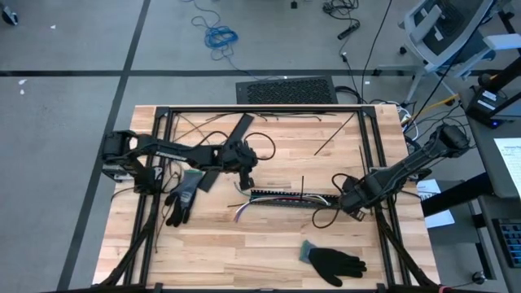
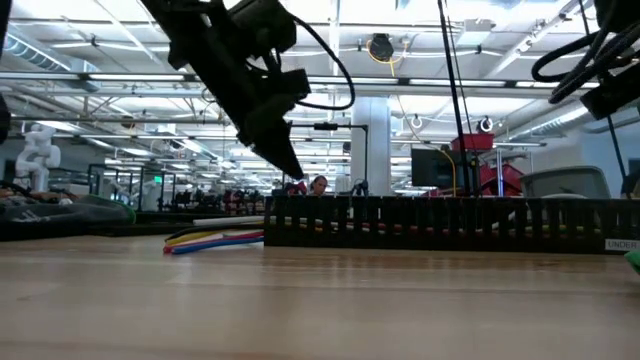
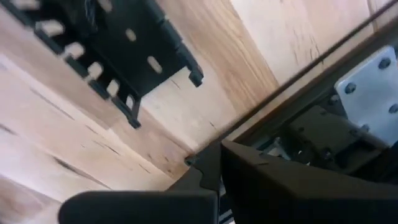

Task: Ziptie cables
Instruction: Close the cable duct with the cable duct cover

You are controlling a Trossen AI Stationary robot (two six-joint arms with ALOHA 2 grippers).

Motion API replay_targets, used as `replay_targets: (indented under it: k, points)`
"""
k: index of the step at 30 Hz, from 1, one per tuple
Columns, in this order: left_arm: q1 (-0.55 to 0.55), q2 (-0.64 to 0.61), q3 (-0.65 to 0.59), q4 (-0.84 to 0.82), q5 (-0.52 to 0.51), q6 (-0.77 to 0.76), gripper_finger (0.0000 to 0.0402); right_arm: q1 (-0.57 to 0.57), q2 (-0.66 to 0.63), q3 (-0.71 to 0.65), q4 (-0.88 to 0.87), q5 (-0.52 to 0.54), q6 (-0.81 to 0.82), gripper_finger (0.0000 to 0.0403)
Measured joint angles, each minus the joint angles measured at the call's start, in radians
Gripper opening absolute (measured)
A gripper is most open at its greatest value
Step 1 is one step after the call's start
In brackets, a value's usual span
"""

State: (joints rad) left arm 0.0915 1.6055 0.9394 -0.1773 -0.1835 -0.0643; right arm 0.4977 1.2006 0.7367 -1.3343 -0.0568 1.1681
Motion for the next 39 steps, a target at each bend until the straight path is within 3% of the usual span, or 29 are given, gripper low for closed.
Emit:
replay_targets:
  k: [4,8,13,17,21,25,28,35,39]
  points:
    - [0.006,0.004,0.000,-0.033,-0.004,-0.005,0.0001,-0.032,0.020,0.015,0.030,-0.037,0.066,0.0000]
    - [0.006,-0.024,-0.001,-0.105,0.006,-0.005,0.0000,-0.065,0.022,0.032,0.228,-0.066,0.129,0.0000]
    - [0.006,-0.117,-0.001,-0.156,-0.003,0.015,0.0000,-0.118,0.036,0.064,0.289,0.007,0.175,0.0000]
    - [0.015,-0.210,0.001,-0.220,-0.114,0.053,0.0000,-0.146,0.063,0.062,0.238,0.106,0.234,0.0000]
    - [0.038,-0.325,-0.015,-0.271,-0.162,0.051,0.0000,-0.192,0.109,0.063,0.413,0.159,0.237,0.0000]
    - [0.050,-0.464,-0.045,-0.321,-0.171,0.045,0.0000,-0.206,0.165,0.063,0.600,0.133,0.128,0.0000]
    - [0.052,-0.573,-0.052,-0.344,-0.190,0.044,0.0000,-0.211,0.174,0.077,0.640,0.150,-0.004,0.0000]
    - [0.051,-0.745,-0.052,-0.350,-0.207,-0.013,0.0000,-0.220,0.147,0.227,0.595,0.294,-0.499,0.0005]
    - [0.051,-0.777,-0.052,-0.361,-0.213,-0.035,0.0000,-0.228,0.160,0.220,0.631,0.292,-0.768,0.0048]
